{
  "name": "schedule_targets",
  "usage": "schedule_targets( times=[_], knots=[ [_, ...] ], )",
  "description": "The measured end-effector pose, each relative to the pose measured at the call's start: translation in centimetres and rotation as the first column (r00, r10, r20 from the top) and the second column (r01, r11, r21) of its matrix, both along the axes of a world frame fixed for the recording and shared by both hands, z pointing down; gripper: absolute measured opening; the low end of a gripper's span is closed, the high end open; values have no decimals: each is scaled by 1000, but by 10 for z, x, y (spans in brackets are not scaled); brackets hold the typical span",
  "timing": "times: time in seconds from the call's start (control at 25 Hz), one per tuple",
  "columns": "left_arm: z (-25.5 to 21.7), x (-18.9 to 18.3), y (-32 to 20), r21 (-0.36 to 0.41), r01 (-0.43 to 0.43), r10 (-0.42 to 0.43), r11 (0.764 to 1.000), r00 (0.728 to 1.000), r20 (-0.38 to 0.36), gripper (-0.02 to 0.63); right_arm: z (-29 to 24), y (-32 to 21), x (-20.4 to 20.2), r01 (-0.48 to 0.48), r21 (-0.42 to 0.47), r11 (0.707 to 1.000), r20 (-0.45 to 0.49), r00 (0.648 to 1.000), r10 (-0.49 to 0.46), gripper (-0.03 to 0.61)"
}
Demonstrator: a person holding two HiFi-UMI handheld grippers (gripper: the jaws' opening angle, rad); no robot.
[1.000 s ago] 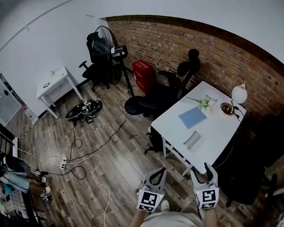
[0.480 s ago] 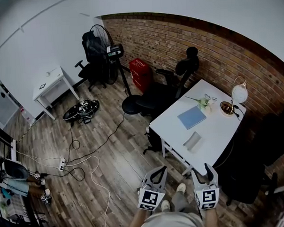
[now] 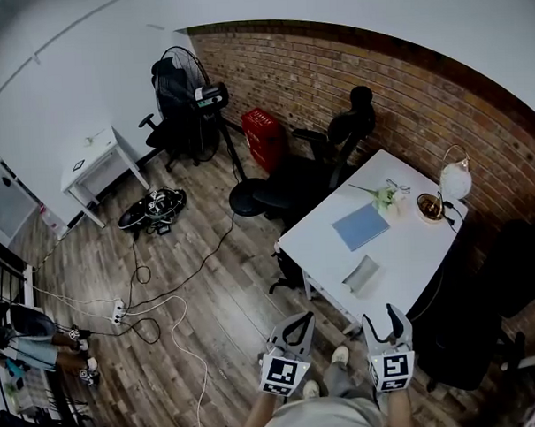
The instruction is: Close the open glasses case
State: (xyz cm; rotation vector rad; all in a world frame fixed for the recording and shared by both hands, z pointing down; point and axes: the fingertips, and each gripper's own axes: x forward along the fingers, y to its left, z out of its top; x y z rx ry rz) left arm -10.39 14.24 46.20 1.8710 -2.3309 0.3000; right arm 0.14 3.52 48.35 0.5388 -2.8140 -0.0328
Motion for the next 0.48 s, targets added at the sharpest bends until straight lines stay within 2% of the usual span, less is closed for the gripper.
schedule_targets(
  times=[0.48],
  knots=[
    [8,-29,-70,-13,13,-13,1000,1000,-11,3,5,-66,-35,31,-14,999,-8,999,-31,253]
  ],
)
